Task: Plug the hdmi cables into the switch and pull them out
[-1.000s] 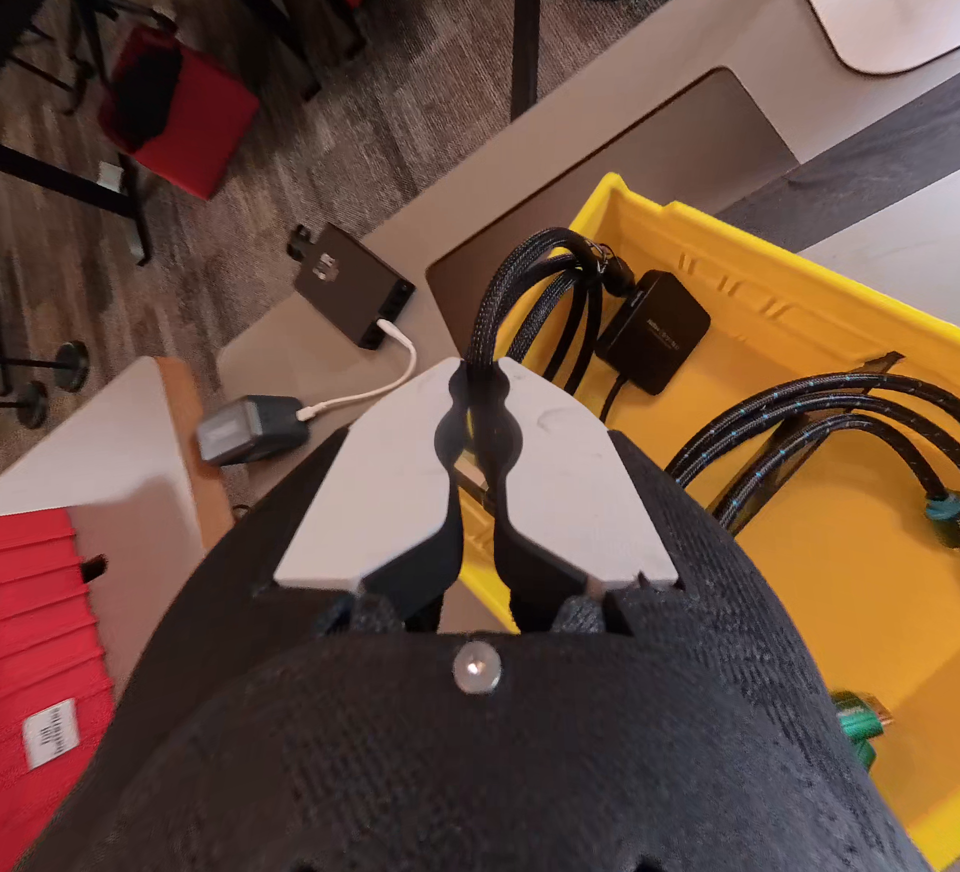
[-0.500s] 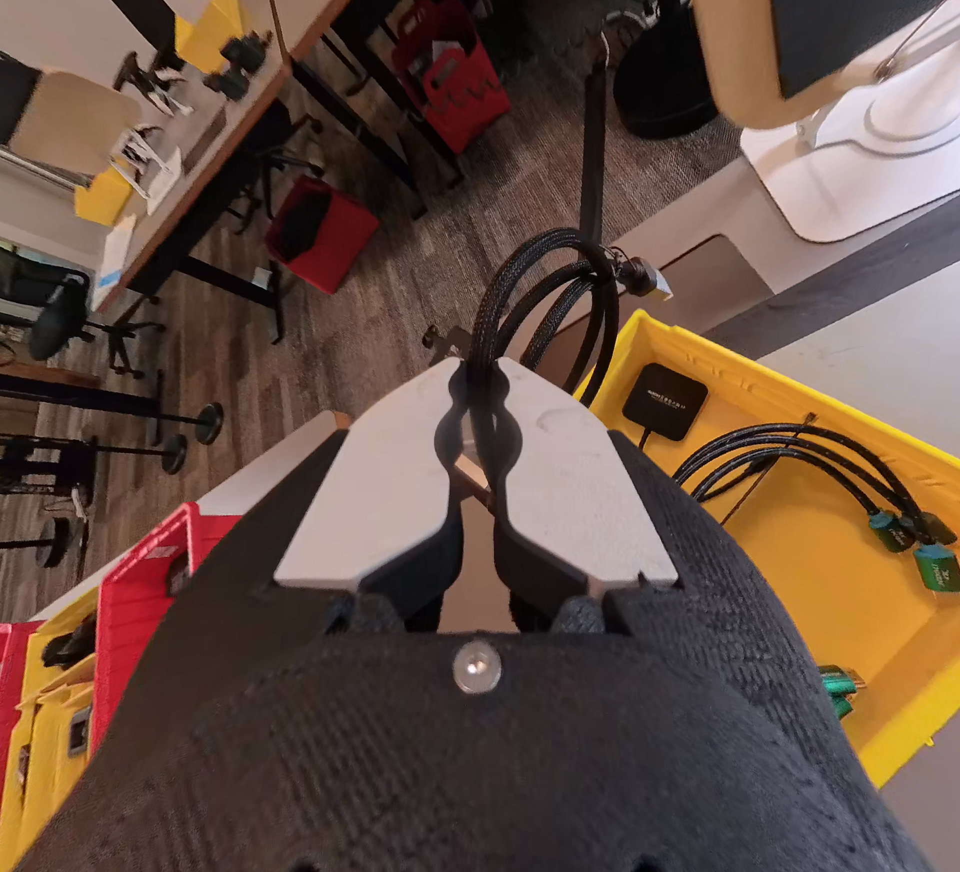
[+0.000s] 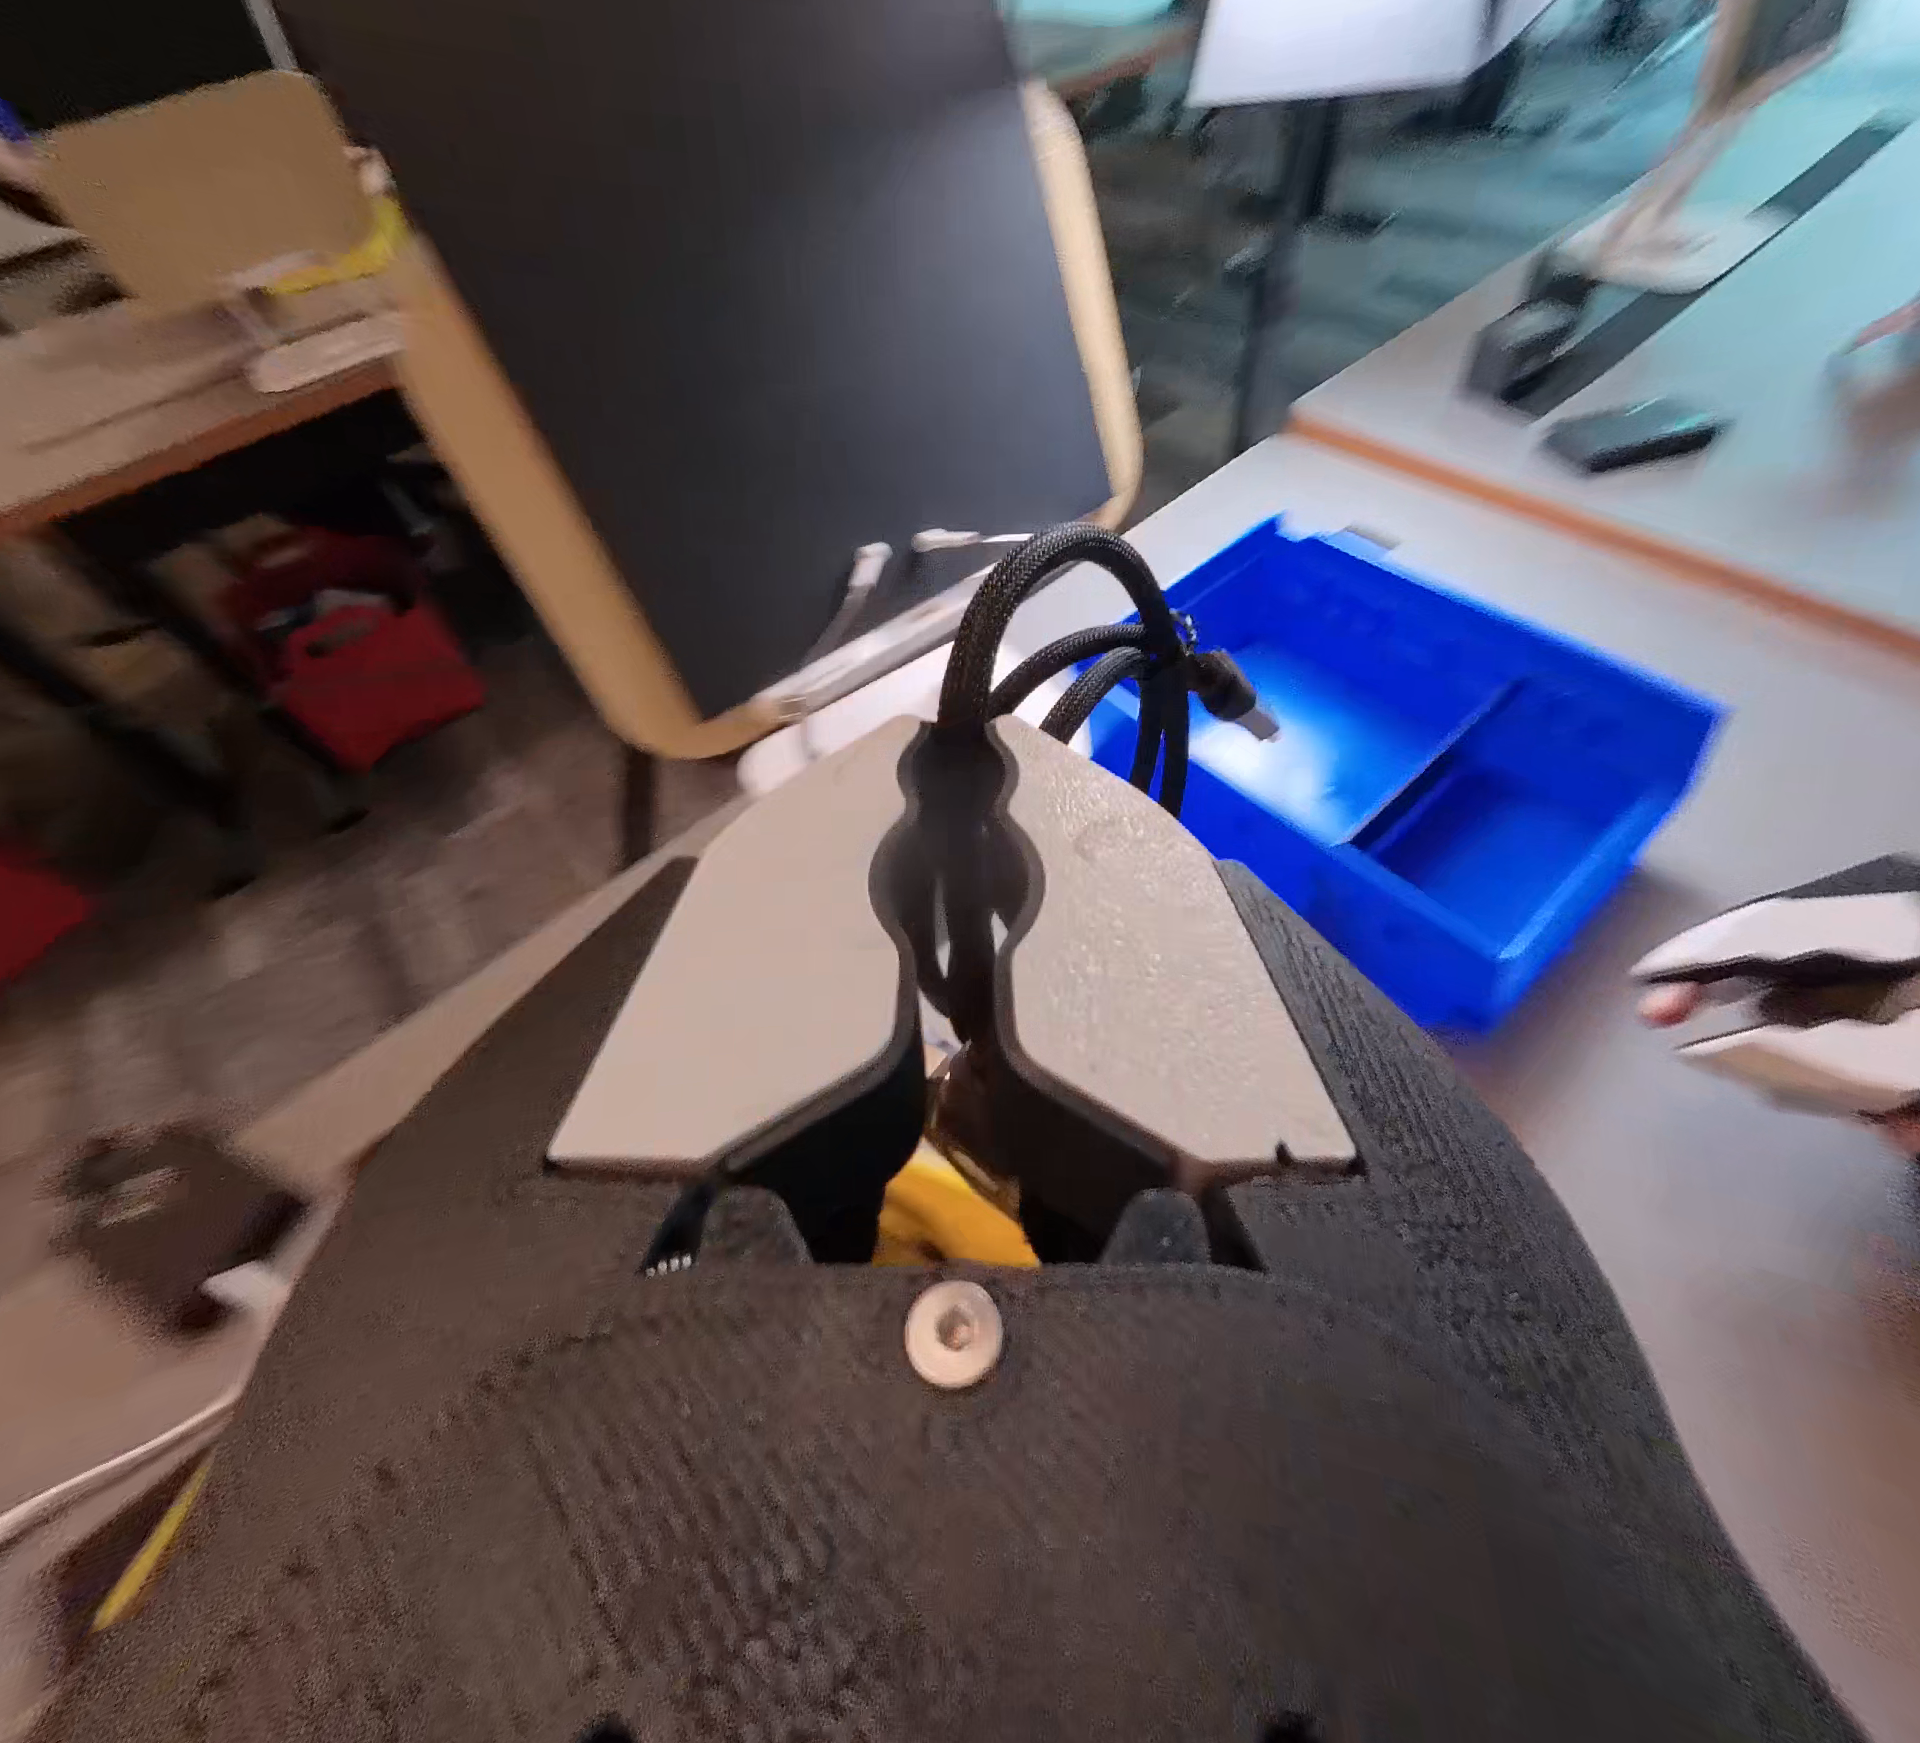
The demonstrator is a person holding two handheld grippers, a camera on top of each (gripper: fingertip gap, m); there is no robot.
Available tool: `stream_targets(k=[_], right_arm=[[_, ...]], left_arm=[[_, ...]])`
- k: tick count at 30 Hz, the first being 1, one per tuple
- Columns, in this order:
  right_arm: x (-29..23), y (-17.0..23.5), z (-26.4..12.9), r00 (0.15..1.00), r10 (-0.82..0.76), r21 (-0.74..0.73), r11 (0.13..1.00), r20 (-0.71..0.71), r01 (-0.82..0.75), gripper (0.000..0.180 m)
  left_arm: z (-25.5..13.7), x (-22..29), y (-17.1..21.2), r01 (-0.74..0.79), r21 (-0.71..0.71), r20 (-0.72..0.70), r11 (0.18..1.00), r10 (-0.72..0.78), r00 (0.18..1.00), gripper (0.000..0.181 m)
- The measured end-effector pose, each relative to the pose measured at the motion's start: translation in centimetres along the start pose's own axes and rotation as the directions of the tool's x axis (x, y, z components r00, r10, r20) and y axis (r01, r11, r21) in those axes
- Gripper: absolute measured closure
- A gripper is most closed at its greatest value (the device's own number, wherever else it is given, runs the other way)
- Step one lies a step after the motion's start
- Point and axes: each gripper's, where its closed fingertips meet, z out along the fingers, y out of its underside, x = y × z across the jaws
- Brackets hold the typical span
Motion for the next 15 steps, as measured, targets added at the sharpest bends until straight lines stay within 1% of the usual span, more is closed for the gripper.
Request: stream_targets(k=[3,6,9,12,15], right_arm=[[-1.7,-1.6,1.2,0.999,-0.023,-0.039,0.999,0.038,0.024,0.145],[-3.1,-3.3,2.7,0.998,-0.035,-0.071,0.997,0.053,0.039,0.137],[-3.4,-3.9,4.7,0.999,-0.041,-0.137,0.990,0.027,0.045,0.129],[-3.3,-3.1,6.8,0.999,-0.046,-0.236,0.971,0.006,0.046,0.122],[-2.1,-2.8,8.4,0.997,-0.047,-0.265,0.964,-0.053,0.031,0.126]], left_arm=[[1.7,5.1,1.3,0.134,0.104,-0.111,0.986,-0.122,0.986,0.173],[3.2,9.6,2.4,0.221,0.172,-0.174,0.960,-0.191,0.966,0.172],[4.6,12.9,3.0,0.255,0.218,-0.181,0.942,-0.218,0.959,0.173],[5.2,15.2,2.7,0.270,0.257,-0.176,0.928,-0.229,0.957,0.173],[5.0,16.7,1.9,0.269,0.294,-0.174,0.917,-0.226,0.958,0.172]])
